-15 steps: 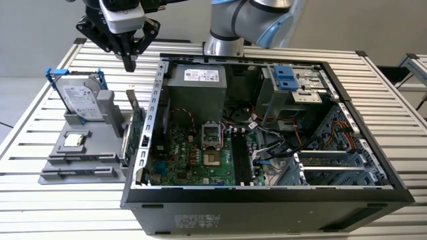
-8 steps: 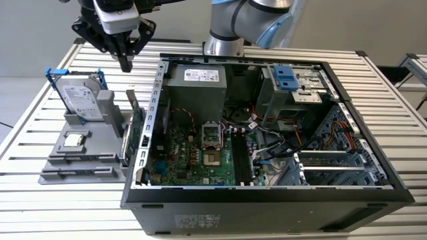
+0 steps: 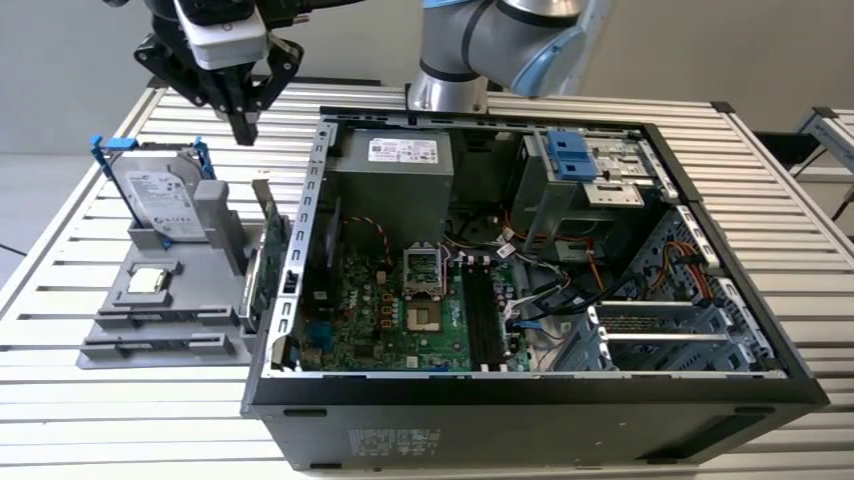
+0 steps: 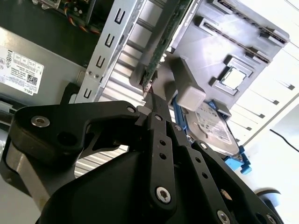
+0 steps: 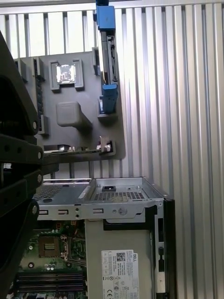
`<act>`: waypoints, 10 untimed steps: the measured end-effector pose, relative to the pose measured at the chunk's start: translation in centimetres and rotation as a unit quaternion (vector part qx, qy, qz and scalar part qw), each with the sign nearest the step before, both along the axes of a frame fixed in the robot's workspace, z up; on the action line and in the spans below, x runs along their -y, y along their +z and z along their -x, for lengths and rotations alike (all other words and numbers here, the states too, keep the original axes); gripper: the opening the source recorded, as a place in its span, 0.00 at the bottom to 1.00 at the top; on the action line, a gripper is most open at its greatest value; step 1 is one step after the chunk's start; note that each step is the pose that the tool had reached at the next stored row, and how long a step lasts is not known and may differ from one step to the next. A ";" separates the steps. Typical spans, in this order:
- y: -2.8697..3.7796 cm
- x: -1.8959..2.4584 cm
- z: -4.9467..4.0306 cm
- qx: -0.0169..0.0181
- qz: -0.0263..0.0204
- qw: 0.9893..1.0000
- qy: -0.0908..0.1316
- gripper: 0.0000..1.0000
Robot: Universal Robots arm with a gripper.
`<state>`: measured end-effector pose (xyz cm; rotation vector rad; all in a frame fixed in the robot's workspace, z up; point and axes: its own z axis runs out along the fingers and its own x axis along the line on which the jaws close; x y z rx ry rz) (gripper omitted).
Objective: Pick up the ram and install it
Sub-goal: 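Reach for the ram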
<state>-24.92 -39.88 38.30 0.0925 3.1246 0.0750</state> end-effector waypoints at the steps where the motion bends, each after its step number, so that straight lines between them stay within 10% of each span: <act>1: -0.01 0.00 0.08 0.000 0.000 1.000 0.000 0.00; 10: -0.06 0.00 0.69 0.000 0.000 1.000 0.001 0.00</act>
